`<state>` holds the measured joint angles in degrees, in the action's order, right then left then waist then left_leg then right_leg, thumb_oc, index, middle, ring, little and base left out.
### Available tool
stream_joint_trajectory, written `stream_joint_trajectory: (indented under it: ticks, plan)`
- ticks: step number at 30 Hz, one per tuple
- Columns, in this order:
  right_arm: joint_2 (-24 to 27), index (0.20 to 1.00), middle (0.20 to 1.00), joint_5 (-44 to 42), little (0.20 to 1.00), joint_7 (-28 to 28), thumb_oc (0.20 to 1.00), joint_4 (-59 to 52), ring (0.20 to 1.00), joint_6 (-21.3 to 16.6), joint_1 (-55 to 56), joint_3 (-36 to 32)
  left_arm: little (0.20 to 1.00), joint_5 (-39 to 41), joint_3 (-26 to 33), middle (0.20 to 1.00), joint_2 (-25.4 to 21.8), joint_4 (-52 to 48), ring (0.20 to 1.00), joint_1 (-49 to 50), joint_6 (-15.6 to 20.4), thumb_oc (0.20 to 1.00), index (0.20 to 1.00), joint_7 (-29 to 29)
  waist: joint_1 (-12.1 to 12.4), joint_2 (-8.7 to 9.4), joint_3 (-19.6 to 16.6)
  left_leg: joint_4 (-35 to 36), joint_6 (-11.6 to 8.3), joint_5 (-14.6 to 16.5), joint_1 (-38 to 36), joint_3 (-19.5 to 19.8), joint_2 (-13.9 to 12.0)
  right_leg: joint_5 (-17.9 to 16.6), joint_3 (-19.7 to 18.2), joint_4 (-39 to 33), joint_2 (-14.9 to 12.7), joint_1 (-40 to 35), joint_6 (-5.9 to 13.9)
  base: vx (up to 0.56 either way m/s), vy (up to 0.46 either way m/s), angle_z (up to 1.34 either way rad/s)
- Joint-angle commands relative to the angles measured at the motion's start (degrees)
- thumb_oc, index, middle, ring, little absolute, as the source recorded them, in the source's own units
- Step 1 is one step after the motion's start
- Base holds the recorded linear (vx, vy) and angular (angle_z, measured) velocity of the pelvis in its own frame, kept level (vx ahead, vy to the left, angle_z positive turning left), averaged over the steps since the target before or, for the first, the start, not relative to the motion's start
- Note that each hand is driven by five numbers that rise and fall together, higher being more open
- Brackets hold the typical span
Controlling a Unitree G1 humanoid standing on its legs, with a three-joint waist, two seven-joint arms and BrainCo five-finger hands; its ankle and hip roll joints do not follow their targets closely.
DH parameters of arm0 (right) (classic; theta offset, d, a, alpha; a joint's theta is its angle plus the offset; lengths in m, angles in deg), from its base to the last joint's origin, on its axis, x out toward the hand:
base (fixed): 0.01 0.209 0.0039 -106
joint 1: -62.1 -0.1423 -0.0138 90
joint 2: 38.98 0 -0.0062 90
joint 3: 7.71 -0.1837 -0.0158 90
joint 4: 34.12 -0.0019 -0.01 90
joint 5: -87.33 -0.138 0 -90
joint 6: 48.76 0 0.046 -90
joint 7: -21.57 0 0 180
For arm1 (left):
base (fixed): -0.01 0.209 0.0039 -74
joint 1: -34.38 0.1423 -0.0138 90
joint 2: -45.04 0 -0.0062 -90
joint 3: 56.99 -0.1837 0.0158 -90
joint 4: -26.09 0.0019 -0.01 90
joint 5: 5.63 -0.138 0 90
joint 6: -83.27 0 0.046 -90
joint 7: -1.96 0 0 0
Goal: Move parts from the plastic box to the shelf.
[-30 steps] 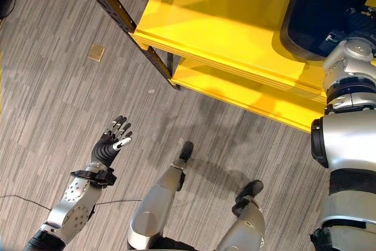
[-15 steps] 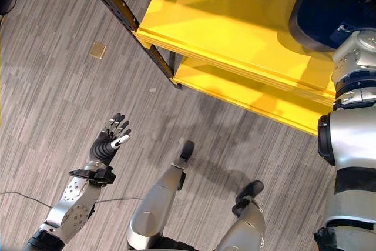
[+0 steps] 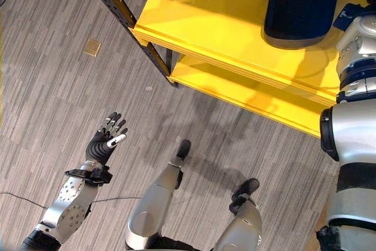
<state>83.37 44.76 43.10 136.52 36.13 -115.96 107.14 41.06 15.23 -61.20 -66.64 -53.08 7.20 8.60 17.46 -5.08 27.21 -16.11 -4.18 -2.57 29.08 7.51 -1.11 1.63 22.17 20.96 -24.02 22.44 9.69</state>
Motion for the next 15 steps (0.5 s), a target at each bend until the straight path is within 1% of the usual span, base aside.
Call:
stream_joint_trajectory:
  ticks: [1, 7, 9, 10, 12, 13, 14, 15]
  plan:
    - [3.2, 1.0, 1.0, -1.9, 1.0, 0.9, 1.0, -5.1, 1.0, -4.4, -6.8, 2.0, 1.0, 0.8, 3.9, 1.0, -1.9, -2.6, 1.0, -1.1, 3.1, 1.0, 1.0, 0.2, 0.0, 1.11, 2.5, -5.3, -1.47, 4.6, 4.4, 1.0, -3.0, 5.4, 0.6, -2.3, 3.2, -10.0, -0.11, -0.03, 0.003, 0.0]
    - [1.9, 1.0, 1.0, -1.7, 1.0, 0.7, 1.0, -7.3, 1.0, -4.7, -5.7, 1.4, 1.0, 1.2, 3.7, 1.0, -2.4, -1.8, 1.0, -1.7, 2.9, 1.0, 1.0, -0.2, -0.1, 1.77, 1.9, -4.6, -1.62, 4.4, 2.9, 1.0, -3.6, 5.1, 0.6, -3.1, 3.6, -11.2, -0.07, -0.03, -0.007, -0.03]
    - [0.6, 1.0, 1.0, 0.1, 1.0, 1.2, 1.0, -10.9, 1.0, -5.4, -4.4, 1.9, 1.0, 1.3, 3.5, 1.0, -2.5, -1.3, 1.0, -1.9, 2.8, 1.0, 1.0, -0.4, -0.4, 2.17, 1.3, -3.5, -1.79, 3.8, 1.8, 0.8, -3.9, 4.5, 0.8, -4.5, 3.8, -12.2, -0.12, -0.05, -0.01, -0.11]
    - [0.6, 1.0, 1.0, 0.1, 1.0, 1.2, 1.0, -10.9, 1.0, -5.3, -4.3, 1.8, 1.0, 1.3, 3.5, 1.0, -2.6, -1.3, 1.0, -1.9, 2.8, 1.0, 1.0, -0.4, -0.4, 2.18, 1.3, -3.5, -1.79, 3.8, 1.7, 0.8, -3.9, 4.5, 0.8, -4.5, 3.8, -12.3, -0.12, -0.05, -0.005, -0.13]
    - [-0.7, 1.0, 1.0, 3.8, 1.0, 1.1, 1.0, -15.3, 1.0, -5.7, -1.7, 2.5, 1.0, 1.4, 3.7, 1.0, -2.4, -1.1, 1.0, -2.1, 2.7, 1.0, 1.0, -0.7, -1.0, 2.67, 0.8, -2.6, -1.96, 3.2, 0.5, 0.5, -4.6, 3.8, 0.9, -5.6, 4.1, -13.2, 0.03, -0.06, 0.005, -0.07]
    - [-0.8, 1.0, 1.0, 4.3, 1.0, 1.3, 1.0, -15.9, 1.0, -5.8, -1.0, 2.1, 1.0, 1.4, 3.8, 1.0, -2.5, -1.0, 1.0, -2.1, 2.8, 1.0, 1.0, -0.8, -1.1, 2.72, 0.6, -2.3, -1.96, 3.2, 0.2, 0.6, -4.6, 3.7, 0.9, -5.9, 4.2, -13.4, 0.04, -0.06, 0.004, -0.09]
    - [-1.1, 1.0, 1.0, 7.1, 1.0, 1.5, 1.0, -17.4, 1.0, -5.5, 0.1, 2.9, 1.0, 1.3, 4.1, 1.0, -2.6, -0.9, 1.0, -2.0, 2.7, 1.0, 1.0, -1.0, -1.3, 3.04, 0.3, -1.9, -2.04, 3.0, -0.4, 0.4, -4.7, 3.5, 0.9, -6.5, 4.3, -13.9, 0.05, -0.04, 0.006, -0.1]
    - [-1.5, 1.0, 1.0, 7.9, 1.0, 1.7, 1.0, -18.9, 1.0, -5.6, 1.4, 2.4, 1.0, 1.2, 4.3, 1.0, -2.4, -0.8, 1.0, -2.0, 2.7, 1.0, 1.0, -1.2, -1.6, 3.14, 0.1, -1.6, -2.08, 2.9, -0.7, 0.3, -4.8, 3.3, 0.9, -6.9, 4.4, -14.2, 0.06, -0.13, 0.052, -0.11]
